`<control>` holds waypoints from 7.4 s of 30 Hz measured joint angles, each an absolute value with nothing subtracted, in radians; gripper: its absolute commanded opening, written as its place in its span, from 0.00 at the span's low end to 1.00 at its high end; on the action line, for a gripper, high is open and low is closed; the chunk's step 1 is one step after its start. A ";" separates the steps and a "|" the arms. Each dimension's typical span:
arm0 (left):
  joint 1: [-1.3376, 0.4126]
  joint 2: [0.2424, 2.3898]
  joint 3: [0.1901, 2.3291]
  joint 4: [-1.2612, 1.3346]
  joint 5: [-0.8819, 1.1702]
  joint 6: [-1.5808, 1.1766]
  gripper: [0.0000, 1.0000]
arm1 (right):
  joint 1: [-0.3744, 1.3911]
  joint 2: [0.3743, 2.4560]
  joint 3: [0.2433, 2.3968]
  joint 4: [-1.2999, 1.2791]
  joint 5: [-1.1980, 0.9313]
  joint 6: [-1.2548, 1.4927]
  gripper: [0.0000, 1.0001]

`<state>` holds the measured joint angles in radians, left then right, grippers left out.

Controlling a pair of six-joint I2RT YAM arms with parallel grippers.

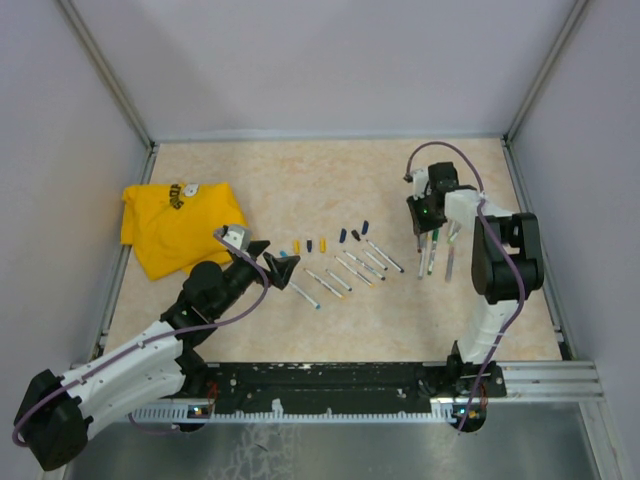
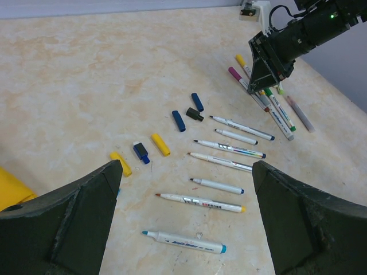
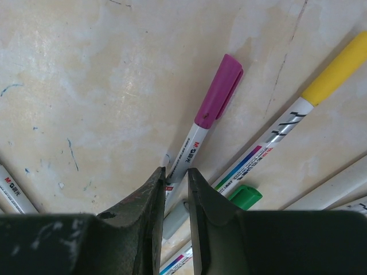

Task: Open the pen caps
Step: Pick up the pen from the center of the board.

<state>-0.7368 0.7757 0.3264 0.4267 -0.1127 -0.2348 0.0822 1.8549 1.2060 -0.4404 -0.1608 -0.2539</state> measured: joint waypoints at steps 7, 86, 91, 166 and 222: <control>-0.737 0.776 0.326 0.424 -0.112 -0.235 1.00 | 0.094 1.855 1.204 -0.451 -0.160 -0.270 0.20; -0.734 0.762 0.326 0.423 -0.066 -0.281 1.00 | 0.138 1.853 1.193 -0.460 -0.173 -0.313 0.23; -0.734 0.761 0.326 0.423 -0.065 -0.284 1.00 | 0.137 1.853 1.193 -0.460 -0.178 -0.314 0.19; -0.717 0.901 0.268 0.659 0.110 -0.468 1.00 | 0.170 1.745 1.137 -0.443 -0.276 -0.329 0.00; -0.698 1.052 0.242 0.876 0.178 -0.564 1.00 | 0.203 1.576 1.073 -0.385 -0.514 -0.291 0.00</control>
